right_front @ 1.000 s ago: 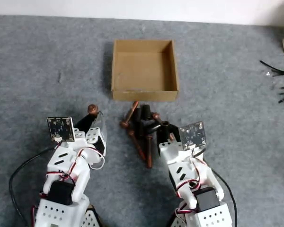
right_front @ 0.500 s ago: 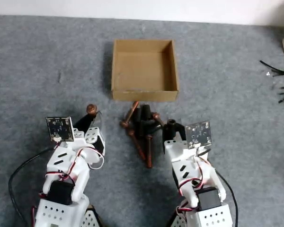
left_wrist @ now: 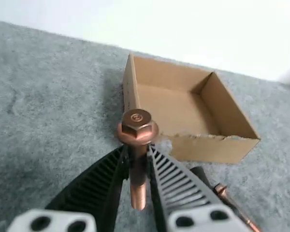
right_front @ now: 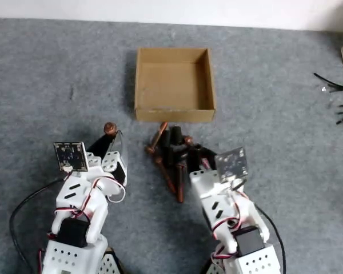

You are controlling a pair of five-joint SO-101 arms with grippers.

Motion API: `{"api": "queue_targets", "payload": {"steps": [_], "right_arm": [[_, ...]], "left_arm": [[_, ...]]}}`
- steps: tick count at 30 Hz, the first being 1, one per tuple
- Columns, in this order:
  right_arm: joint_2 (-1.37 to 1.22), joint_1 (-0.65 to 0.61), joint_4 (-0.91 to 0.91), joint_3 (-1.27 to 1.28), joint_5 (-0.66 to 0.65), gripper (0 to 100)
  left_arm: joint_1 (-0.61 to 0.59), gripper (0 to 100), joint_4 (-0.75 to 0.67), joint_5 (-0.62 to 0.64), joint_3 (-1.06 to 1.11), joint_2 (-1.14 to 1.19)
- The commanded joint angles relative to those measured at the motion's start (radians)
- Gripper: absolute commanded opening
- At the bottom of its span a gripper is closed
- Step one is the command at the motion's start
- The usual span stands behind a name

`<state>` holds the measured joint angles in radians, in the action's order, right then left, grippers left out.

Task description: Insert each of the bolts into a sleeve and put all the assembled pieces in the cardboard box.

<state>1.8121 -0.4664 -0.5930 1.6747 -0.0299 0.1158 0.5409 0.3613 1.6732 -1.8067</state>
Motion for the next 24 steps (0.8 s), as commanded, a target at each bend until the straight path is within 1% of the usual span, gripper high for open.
{"api": "queue_targets", "payload": {"steps": [1, 2, 4, 9, 12, 14, 19, 21, 24], "right_arm": [[0.012, -0.097, 0.102, 0.131, -0.012, 0.5], [0.008, -0.114, 0.113, 0.131, -0.012, 0.5], [0.008, -0.143, 0.116, 0.131, -0.012, 0.5], [0.007, -0.188, 0.116, 0.131, -0.012, 0.5], [0.007, -0.189, 0.114, 0.131, -0.012, 0.5], [0.007, -0.189, 0.113, 0.131, -0.012, 0.5], [0.008, -0.189, 0.113, 0.131, -0.012, 0.5], [0.012, -0.189, 0.114, 0.131, -0.014, 0.5], [0.013, -0.189, 0.114, 0.131, -0.014, 0.5]], "left_arm": [[-0.007, 1, -0.043, 0.000, 0.022, -0.021], [-0.005, 1, -0.048, 0.000, 0.022, -0.022], [-0.005, 1, -0.117, 0.000, 0.022, -0.022], [-0.007, 1, -0.445, 0.000, 0.022, -0.021], [-0.005, 1, -0.559, 0.002, 0.022, -0.021], [0.007, 1, -0.562, 0.015, 0.022, -0.021], [0.051, 1, -0.465, 0.239, 0.018, -0.021], [0.065, 1, -0.457, 0.250, 0.018, -0.021], [0.127, 1, -0.454, 0.252, 0.022, -0.021]]}}
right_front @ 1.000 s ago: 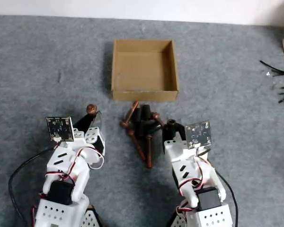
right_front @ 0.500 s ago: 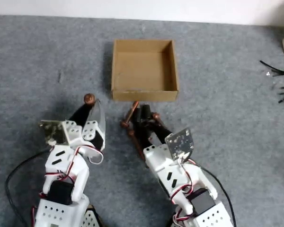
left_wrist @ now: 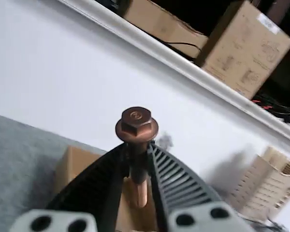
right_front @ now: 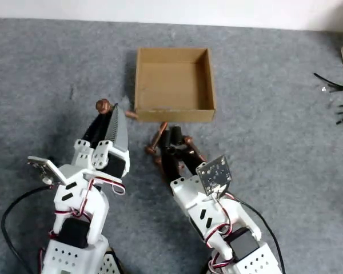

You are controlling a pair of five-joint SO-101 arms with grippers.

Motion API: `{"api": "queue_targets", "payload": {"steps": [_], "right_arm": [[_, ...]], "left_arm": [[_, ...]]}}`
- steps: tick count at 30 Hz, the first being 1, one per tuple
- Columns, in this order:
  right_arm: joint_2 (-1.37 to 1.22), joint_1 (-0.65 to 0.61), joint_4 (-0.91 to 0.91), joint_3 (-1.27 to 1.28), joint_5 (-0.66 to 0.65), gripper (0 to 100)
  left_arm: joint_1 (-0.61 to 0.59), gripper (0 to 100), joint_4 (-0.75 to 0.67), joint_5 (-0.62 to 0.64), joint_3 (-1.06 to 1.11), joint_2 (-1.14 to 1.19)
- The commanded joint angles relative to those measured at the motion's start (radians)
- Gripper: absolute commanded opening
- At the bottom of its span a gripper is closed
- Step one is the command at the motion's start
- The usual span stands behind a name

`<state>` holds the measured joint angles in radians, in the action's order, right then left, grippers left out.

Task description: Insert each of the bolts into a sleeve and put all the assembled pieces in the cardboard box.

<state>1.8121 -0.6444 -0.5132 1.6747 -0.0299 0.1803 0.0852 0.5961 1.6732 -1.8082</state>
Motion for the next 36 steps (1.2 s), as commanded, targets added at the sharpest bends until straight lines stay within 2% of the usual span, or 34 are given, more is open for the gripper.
{"api": "queue_targets", "payload": {"steps": [1, 3, 7, 14, 22, 28, 36], "right_arm": [[0.013, -0.012, 0.035, 0.131, -0.014, 0.5], [0.013, -0.012, 0.035, 0.131, -0.046, 0.5], [0.015, -0.012, 0.033, 0.133, -0.201, 0.5], [0.015, -0.012, 0.033, 0.133, -0.218, 0.5], [0.007, -0.064, -0.019, 0.133, -0.361, 0.5], [0.007, -0.059, -0.018, 0.131, -0.370, 0.5], [0.007, -0.025, -0.016, 0.130, -0.370, 0.5]], "left_arm": [[0.087, 1, 0.008, 0.015, 0.022, -0.019], [0.120, 1, 0.046, 0.015, 0.021, -0.019], [0.133, 1, 0.146, 0.014, -0.016, -0.019], [0.174, 1, 0.364, 0.015, -0.142, -0.019], [0.171, 1, 0.377, 0.018, -0.166, -0.021], [0.211, 1, 0.404, 0.020, -0.211, -0.022], [0.282, 1, 0.629, 0.017, -0.325, -0.022]]}}
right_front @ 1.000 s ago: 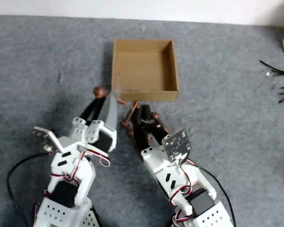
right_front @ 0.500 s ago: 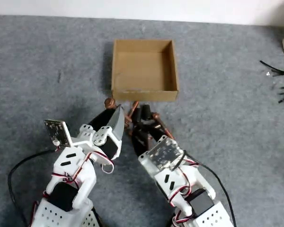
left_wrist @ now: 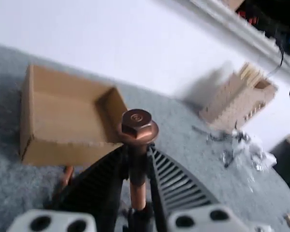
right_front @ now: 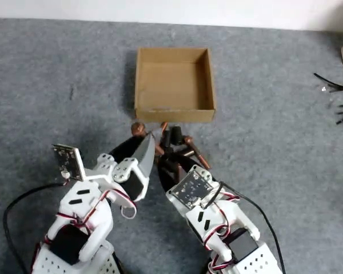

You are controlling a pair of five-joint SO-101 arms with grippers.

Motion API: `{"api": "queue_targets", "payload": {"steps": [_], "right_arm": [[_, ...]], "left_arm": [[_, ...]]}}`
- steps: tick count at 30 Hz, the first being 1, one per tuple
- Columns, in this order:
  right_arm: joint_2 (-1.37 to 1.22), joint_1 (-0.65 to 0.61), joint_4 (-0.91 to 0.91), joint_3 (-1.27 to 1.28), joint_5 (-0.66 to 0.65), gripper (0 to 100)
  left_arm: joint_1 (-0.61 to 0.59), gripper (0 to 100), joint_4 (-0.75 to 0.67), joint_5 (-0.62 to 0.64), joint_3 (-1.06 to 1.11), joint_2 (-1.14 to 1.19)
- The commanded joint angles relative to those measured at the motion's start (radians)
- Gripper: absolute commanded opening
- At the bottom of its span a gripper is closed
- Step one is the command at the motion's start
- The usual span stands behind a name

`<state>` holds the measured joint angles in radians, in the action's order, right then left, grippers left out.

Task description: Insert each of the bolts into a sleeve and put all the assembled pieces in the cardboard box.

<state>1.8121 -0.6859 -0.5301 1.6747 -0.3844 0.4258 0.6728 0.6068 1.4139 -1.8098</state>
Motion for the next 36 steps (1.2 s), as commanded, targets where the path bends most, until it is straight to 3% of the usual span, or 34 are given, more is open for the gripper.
{"api": "queue_targets", "payload": {"steps": [1, 15, 21, 27, 29, 34, 36], "right_arm": [[0.007, 0.018, 0.001, 0.130, -0.015, 0.5], [0.008, 0.018, -0.001, 0.130, -0.015, 0.5], [0.008, 0.019, -0.001, 0.130, -0.014, 0.5], [0.010, 0.019, -0.001, 0.130, -0.014, 0.5], [0.012, 0.019, -0.001, 0.130, -0.014, 0.5], [0.012, 0.019, -0.001, 0.130, -0.014, 0.5], [0.012, 0.019, -0.001, 0.130, -0.014, 0.5]], "left_arm": [[0.039, 1, 0.044, 0.006, -0.062, -0.021], [0.042, 1, 0.043, 0.002, 0.053, -0.019], [0.116, 1, 0.043, -0.094, 0.124, -0.019], [0.097, 2, 0.041, -0.104, 0.124, -0.019], [0.097, 8, 0.044, -0.104, 0.125, -0.019], [0.097, 38, 0.072, -0.103, 0.139, -0.018], [0.081, 44, 0.086, -0.091, 0.142, -0.018]]}}
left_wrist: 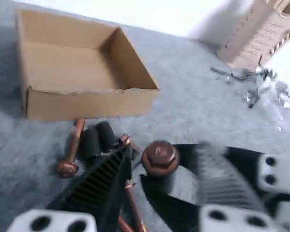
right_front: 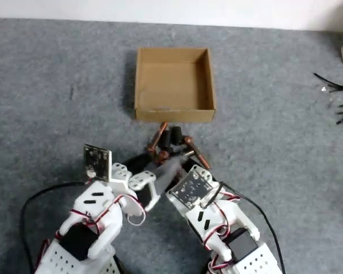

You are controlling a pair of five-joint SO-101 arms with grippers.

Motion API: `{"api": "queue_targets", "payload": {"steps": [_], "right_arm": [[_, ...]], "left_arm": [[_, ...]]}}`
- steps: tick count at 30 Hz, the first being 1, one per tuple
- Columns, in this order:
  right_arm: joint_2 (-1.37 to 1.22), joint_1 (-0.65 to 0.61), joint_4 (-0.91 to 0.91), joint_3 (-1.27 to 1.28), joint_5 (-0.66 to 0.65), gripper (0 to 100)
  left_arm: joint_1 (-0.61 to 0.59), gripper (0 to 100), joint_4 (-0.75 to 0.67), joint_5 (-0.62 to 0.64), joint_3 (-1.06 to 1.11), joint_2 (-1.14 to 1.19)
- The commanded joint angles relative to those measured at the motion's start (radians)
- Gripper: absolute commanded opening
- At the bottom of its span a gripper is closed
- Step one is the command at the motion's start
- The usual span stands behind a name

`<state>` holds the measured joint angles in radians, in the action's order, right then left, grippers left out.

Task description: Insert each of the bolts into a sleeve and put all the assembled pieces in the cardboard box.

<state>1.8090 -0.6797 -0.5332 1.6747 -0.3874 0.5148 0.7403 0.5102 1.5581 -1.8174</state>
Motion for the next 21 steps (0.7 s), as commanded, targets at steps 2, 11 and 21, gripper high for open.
{"api": "queue_targets", "payload": {"steps": [2, 11, 21], "right_arm": [[0.015, 0.013, 0.002, 0.130, -0.011, 0.5], [0.016, 0.028, 0.002, 0.130, -0.009, 0.5], [0.018, 0.056, 0.007, 0.130, -0.006, 0.5]], "left_arm": [[-0.067, 43, 0.017, 0.043, -0.012, -0.010], [-0.351, 38, -0.066, 0.281, -0.051, -0.012], [-0.410, 36, -0.068, 0.120, 0.019, -0.010]]}}
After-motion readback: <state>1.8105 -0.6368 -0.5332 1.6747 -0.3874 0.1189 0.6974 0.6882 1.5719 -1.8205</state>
